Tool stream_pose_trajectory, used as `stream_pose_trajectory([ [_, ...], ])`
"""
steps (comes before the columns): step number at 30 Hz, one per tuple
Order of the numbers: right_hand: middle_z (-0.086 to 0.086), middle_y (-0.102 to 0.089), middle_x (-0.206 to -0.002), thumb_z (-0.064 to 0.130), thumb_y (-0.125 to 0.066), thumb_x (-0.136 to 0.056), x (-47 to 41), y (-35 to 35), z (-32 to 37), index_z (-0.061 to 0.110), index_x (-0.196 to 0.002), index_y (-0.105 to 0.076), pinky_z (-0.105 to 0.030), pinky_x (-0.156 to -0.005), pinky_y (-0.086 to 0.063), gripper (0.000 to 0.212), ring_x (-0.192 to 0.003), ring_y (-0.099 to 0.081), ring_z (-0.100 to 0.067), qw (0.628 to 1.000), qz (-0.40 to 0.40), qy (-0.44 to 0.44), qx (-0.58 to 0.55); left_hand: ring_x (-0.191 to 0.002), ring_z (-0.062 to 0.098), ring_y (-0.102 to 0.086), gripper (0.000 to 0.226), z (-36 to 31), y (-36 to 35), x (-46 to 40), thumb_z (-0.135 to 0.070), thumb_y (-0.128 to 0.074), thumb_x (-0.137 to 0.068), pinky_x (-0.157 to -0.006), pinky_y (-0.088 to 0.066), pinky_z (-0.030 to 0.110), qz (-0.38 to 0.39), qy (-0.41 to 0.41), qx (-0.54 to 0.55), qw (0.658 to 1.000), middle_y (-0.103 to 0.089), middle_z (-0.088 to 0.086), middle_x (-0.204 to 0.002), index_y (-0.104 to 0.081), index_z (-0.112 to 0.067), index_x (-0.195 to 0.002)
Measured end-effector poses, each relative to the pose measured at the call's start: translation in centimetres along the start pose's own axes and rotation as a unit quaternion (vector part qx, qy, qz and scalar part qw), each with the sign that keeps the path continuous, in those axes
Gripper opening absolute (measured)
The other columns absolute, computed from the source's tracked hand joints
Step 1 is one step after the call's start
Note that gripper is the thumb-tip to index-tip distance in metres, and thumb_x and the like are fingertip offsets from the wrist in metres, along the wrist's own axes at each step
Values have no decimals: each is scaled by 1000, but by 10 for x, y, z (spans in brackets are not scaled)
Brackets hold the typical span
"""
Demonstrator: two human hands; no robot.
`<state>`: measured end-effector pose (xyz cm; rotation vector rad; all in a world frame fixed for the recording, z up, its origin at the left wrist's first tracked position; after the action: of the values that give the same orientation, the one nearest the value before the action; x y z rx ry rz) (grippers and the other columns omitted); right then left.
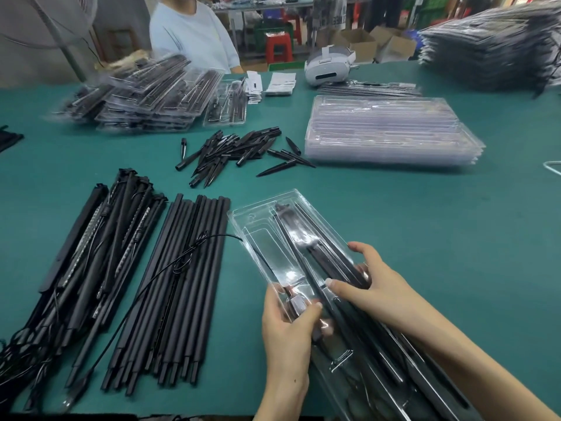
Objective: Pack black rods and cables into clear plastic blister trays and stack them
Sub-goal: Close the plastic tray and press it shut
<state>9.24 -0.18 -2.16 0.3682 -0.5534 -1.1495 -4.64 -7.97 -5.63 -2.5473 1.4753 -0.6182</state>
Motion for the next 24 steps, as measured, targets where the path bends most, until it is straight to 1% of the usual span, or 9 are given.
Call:
stream_pose_trajectory([
  [3, 2, -48, -137, 52, -70, -76, -2, 2, 4, 30, -147, -20, -36, -107, -33, 89, -129, -41, -13, 997, -12, 19, 68, -62, 24, -59, 26, 8, -2, 2, 12, -60, -83, -51, -54, 29, 1, 41, 35, 999, -59, 11, -73, -50, -10, -92],
  [5, 3, -45, -140, 57, -67, -76, -4, 5, 10, 32, -147, -19, -43, -111, -29, 89, -134, -37, -15, 993, -13, 33, 114, -62, 24, -62, 24, 13, -5, 4, 7, -62, -85, -54, -56, 29, -4, 65, 61, 996, -60, 8, -73, -49, -11, -94],
  [8, 7, -36, -142, 62, -51, -86, -5, 11, 16, 34, -151, -13, -34, -111, -18, 80, -134, -30, -10, 970, -42, 61, 231, -72, 21, -69, 19, 15, -13, 10, -5, -64, -88, -60, -57, 29, 2, 77, 90, 993, -71, 6, -87, -57, -14, -103],
  [10, 10, -32, -143, 63, -42, -90, 5, 16, 29, 40, -149, -20, -32, -106, -14, 67, -133, -28, -8, 944, -89, 126, 293, -78, 22, -70, 18, 19, -18, 13, -11, -61, -91, -66, -58, 33, 13, 96, 103, 990, -72, 11, -98, -55, -12, -107],
  [13, 12, -50, -131, 64, -38, -91, 34, 8, 48, 38, -129, -55, -34, -97, -33, 49, -121, -48, -10, 919, -50, 264, 288, -74, 24, -66, 14, 26, -27, 17, -11, -56, -92, -71, -54, 38, 35, 144, 146, 978, -70, 15, -91, -50, -6, -103],
  [16, 13, -59, -121, 72, -40, -84, 59, -6, 37, 33, -123, -61, -29, -89, -45, 59, -107, -58, -9, 849, 3, 324, 417, -73, 22, -67, 9, 32, -27, 21, -7, -54, -92, -74, -53, 36, 35, 167, 165, 971, -69, 15, -83, -50, -5, -100],
  [18, 8, -62, -119, 66, -50, -79, 64, -8, 29, 26, -120, -65, -31, -88, -38, 59, -101, -62, -13, 823, -16, 327, 464, -77, 22, -68, 11, 34, -27, 21, -3, -51, -93, -72, -57, 34, 32, 163, 156, 974, -70, 16, -87, -51, -4, -104],
  [21, 0, -65, -113, 42, -69, -70, 69, -12, 27, 16, -111, -69, -34, -83, -36, 48, -92, -66, -21, 806, -69, 346, 475, -75, 19, -68, 15, 35, -27, 21, 2, -49, -92, -61, -57, 27, 20, 147, 140, 979, -70, 14, -84, -50, -3, -107],
  [24, -3, -64, -114, 34, -71, -65, 67, -18, 26, 13, -111, -68, -35, -81, -40, 51, -92, -65, -23, 799, -81, 342, 488, -74, 17, -69, 16, 35, -25, 19, 5, -49, -91, -61, -57, 26, 6, 130, 123, 984, -69, 9, -78, -49, -1, -106],
])
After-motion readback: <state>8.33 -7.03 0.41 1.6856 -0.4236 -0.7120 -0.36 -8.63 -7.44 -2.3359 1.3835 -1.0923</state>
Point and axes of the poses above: each hand's wrist, its own x-axis away from the middle knuckle, its own y-axis out of the back of the hand, z = x × y, the point moved 10 cm from there along -x, towards the middle knuckle
